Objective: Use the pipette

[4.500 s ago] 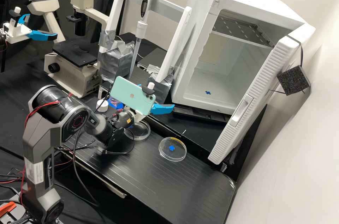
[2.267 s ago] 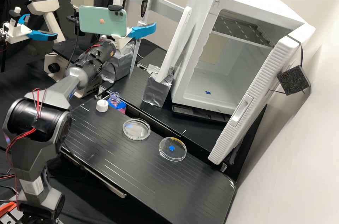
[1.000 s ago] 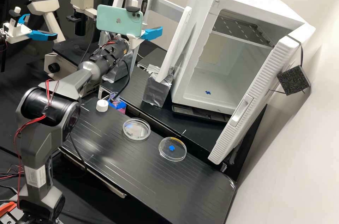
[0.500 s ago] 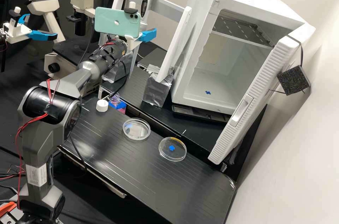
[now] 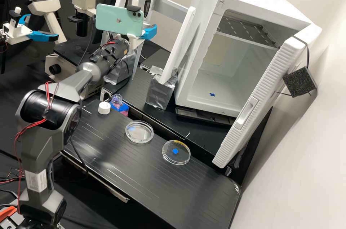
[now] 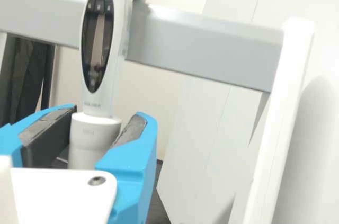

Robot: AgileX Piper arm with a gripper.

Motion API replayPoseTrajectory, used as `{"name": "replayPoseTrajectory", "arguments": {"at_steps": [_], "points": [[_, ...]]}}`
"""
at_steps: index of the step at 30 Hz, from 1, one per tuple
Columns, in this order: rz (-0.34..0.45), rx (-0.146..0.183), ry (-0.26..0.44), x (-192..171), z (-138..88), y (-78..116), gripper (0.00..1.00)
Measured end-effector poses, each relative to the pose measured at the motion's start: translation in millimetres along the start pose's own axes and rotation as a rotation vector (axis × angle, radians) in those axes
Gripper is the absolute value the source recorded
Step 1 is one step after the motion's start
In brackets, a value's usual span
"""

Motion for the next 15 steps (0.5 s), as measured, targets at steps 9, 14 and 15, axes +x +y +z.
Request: {"name": "replayPoseTrajectory", "arguments": {"at_steps": [9,14,15], "points": [[0.0,-0.005,0.002,-0.6,-0.2,0.2,0.0],[-0.005,0.0,0.004,-0.9,-1.5,-1.5,0.0],[-0.005,0.002,0.004,-0.9,-1.5,-1.5,0.0]]}}
